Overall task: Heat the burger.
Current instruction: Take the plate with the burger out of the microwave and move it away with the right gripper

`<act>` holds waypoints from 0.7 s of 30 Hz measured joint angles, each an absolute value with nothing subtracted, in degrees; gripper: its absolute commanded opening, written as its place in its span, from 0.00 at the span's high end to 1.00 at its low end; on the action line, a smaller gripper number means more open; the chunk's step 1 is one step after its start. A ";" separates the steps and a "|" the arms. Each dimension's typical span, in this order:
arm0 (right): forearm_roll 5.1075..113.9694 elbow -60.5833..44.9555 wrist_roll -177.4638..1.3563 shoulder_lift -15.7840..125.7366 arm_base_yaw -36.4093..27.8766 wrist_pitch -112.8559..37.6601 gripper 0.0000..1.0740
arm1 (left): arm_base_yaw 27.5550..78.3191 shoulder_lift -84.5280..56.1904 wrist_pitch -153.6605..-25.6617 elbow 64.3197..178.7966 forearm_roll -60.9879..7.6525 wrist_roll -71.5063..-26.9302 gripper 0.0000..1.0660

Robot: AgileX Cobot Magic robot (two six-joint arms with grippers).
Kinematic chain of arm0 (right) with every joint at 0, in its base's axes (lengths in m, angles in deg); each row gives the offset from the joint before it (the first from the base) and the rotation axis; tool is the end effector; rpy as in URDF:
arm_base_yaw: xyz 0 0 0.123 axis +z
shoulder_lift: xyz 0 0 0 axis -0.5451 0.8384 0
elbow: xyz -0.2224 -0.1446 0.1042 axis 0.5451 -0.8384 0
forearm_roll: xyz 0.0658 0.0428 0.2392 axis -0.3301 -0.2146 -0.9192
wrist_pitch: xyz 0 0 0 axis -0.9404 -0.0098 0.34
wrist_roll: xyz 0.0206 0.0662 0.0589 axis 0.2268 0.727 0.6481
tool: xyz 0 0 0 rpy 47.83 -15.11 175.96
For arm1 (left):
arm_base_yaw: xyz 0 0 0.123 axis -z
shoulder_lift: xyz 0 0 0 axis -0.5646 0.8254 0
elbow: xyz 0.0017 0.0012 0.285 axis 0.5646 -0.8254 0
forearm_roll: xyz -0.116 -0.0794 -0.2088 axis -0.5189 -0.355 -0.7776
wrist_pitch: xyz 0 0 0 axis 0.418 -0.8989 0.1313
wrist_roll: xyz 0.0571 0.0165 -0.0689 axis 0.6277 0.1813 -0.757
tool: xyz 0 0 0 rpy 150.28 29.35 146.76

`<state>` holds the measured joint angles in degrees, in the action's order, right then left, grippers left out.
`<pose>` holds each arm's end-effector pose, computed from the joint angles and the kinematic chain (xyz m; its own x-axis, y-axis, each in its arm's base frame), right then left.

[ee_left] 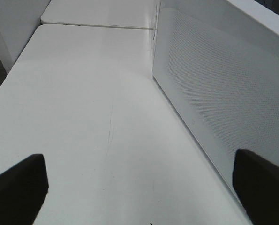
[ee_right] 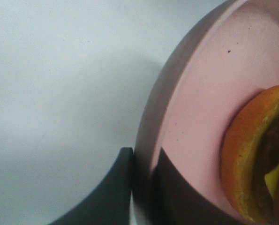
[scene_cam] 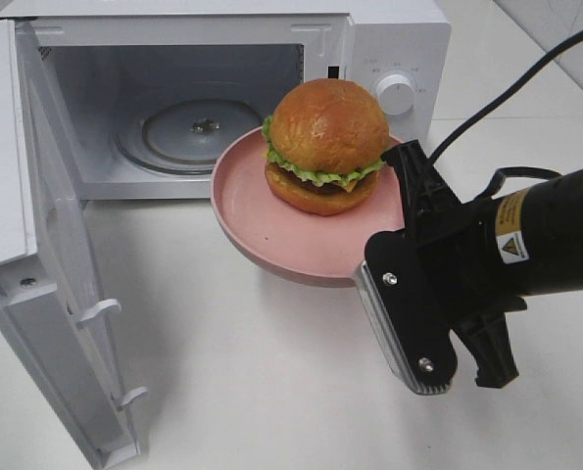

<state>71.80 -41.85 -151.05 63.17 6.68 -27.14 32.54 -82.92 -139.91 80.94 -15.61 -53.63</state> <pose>0.1923 0.1566 0.2044 0.5153 -0.8499 -0.1098 -0.6497 -0.3039 -0.6968 -0.0080 -0.0052 0.2812 -0.4449 -0.0551 -0.8939 -0.0015 0.9982 -0.0607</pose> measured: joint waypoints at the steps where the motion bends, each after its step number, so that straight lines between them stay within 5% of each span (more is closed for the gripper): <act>1: 71.80 -41.85 -151.05 63.17 6.68 -27.14 1.00 | 32.54 -82.92 -139.91 80.94 -15.61 -53.63 0.06; 21: 72.49 -43.17 -147.96 51.31 6.68 -15.05 1.00 | 32.54 -82.92 -139.91 80.94 -15.61 -53.63 0.06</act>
